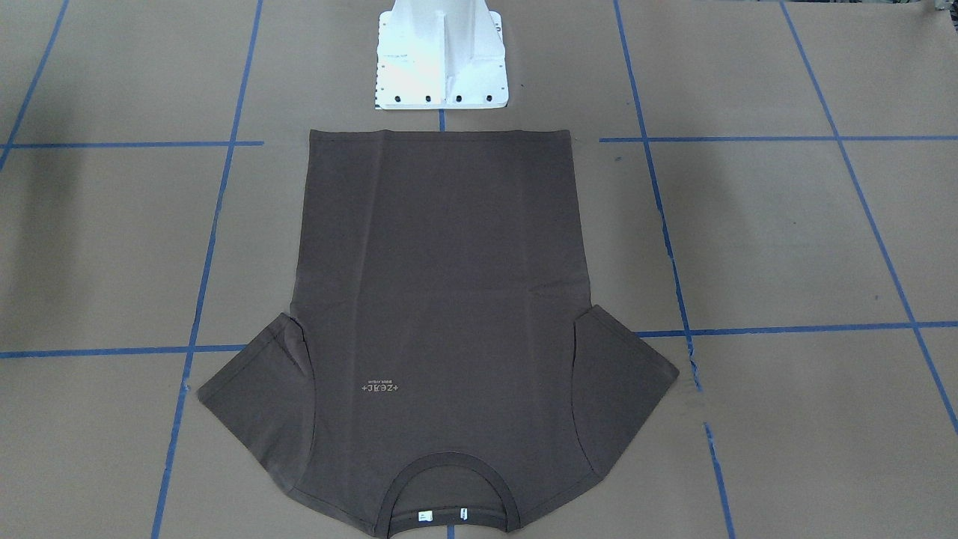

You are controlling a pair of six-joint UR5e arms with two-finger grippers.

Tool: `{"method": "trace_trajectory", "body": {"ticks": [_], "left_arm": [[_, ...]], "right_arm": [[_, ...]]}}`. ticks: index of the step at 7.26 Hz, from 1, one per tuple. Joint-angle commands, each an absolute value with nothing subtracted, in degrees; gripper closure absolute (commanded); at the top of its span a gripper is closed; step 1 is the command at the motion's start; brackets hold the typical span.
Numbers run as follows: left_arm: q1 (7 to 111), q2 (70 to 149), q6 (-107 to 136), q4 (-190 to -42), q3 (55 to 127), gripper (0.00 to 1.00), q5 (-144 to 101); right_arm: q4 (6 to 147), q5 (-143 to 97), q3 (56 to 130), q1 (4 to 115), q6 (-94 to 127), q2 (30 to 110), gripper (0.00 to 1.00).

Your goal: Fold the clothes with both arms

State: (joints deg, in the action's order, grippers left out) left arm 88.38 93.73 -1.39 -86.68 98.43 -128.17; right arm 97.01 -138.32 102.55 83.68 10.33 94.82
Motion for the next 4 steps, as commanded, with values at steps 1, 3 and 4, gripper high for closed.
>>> {"method": "trace_trajectory", "body": {"ticks": [1, 3, 4], "left_arm": [[88.24, 94.65, -1.49, -88.40, 99.31, 0.00, -129.98], [88.33, 94.13, -1.50, -88.95, 99.57, 0.00, -130.69], [88.33, 93.87, -1.49, -89.12, 99.32, 0.00, -130.78]], "right_arm": [[97.03, -138.86, 103.78, 83.94, 10.46, 95.18, 0.00], [96.94, -138.69, 103.89, 83.94, 10.28, 95.19, 0.00], [96.25, -138.87, 103.10, 83.94, 10.11, 94.66, 0.00]]}}
